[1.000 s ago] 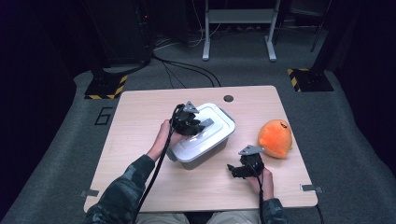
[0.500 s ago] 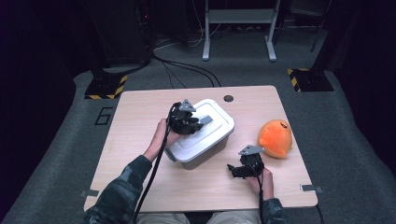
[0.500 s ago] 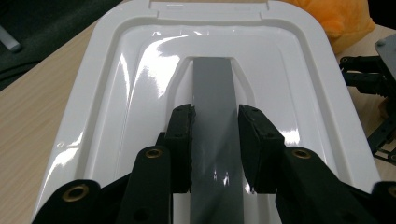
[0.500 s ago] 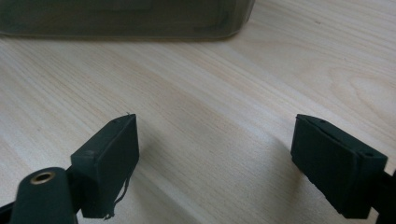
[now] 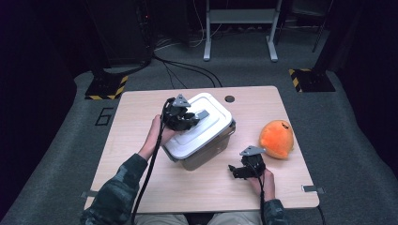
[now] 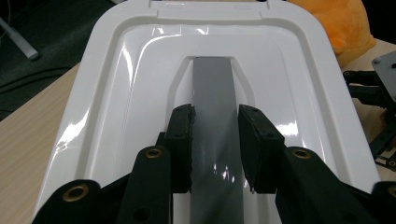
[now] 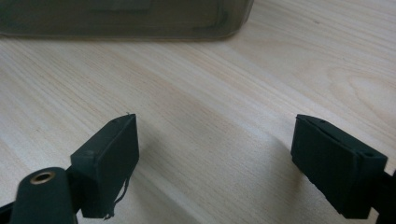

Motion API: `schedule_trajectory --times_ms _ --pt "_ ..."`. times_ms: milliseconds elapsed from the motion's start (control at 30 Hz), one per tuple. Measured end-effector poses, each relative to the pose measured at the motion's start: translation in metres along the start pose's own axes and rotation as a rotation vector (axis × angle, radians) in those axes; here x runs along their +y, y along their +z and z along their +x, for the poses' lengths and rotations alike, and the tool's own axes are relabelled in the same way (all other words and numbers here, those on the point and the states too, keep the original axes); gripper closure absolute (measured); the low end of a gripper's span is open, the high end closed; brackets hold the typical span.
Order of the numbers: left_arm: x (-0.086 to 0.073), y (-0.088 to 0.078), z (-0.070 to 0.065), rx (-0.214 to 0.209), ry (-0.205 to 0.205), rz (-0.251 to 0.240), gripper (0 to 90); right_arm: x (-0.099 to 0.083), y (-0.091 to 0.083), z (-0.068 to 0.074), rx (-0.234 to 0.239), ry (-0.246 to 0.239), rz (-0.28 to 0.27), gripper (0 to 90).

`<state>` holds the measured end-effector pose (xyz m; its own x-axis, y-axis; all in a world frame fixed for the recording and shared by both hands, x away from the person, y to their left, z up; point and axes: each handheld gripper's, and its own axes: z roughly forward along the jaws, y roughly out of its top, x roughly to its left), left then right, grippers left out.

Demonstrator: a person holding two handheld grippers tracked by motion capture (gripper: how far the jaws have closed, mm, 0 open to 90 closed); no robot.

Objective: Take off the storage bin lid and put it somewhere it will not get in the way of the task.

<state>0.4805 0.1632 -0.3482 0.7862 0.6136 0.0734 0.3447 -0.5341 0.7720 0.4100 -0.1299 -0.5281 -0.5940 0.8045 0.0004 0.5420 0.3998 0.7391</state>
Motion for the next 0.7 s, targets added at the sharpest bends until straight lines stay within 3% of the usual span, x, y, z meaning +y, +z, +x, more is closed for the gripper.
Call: schedule_trajectory --times_ms 300,700 --pt "-0.001 -0.013 0.01 0.032 -0.032 -0.028 66.5 0.0 0.0 0.0 0.0 -0.005 0.004 13.9" --pt "-0.005 -0.026 0.021 0.073 -0.039 -0.022 66.5 0.0 0.0 0.0 -0.002 -0.002 0.004 13.6"
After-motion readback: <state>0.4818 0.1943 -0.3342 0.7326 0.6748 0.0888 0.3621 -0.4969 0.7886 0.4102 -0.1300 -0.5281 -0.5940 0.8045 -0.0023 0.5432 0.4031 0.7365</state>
